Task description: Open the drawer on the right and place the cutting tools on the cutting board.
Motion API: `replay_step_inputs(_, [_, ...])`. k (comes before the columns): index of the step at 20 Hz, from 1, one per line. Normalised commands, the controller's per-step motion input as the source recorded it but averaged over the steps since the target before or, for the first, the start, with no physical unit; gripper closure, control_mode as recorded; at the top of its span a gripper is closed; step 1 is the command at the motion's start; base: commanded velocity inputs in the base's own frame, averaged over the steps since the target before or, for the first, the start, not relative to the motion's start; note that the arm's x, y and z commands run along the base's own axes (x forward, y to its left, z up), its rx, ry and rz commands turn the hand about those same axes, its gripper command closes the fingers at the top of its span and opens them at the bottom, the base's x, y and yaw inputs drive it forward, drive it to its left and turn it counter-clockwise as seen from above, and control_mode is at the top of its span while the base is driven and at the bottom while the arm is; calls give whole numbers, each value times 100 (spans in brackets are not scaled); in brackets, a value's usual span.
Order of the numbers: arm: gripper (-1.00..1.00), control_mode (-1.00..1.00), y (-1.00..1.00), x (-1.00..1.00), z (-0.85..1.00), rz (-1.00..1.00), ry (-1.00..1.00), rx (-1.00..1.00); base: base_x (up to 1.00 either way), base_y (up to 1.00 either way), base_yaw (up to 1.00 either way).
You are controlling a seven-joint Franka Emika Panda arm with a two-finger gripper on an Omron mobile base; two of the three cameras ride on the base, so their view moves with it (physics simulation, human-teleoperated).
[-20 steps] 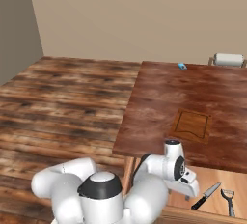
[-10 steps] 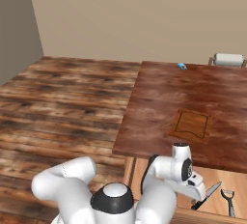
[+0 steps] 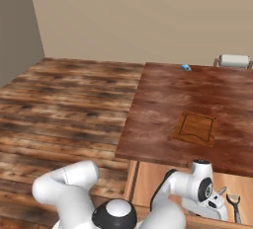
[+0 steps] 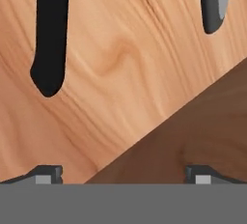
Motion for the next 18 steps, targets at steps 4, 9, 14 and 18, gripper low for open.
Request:
replay_step_inputs(4, [-100, -100, -47, -76, -10, -4, 0, 0, 0, 0, 0])
replay_step_inputs(9, [-100, -100, -40, -87, -1, -5, 0, 0, 0, 0, 0])
replay_step_inputs(14, [-100, -100, -13, -74, 5, -4, -1, 0, 0, 0, 0])
replay_step_inputs(18, [-100, -100, 7, -9, 33, -1, -6, 0, 0, 0, 0])
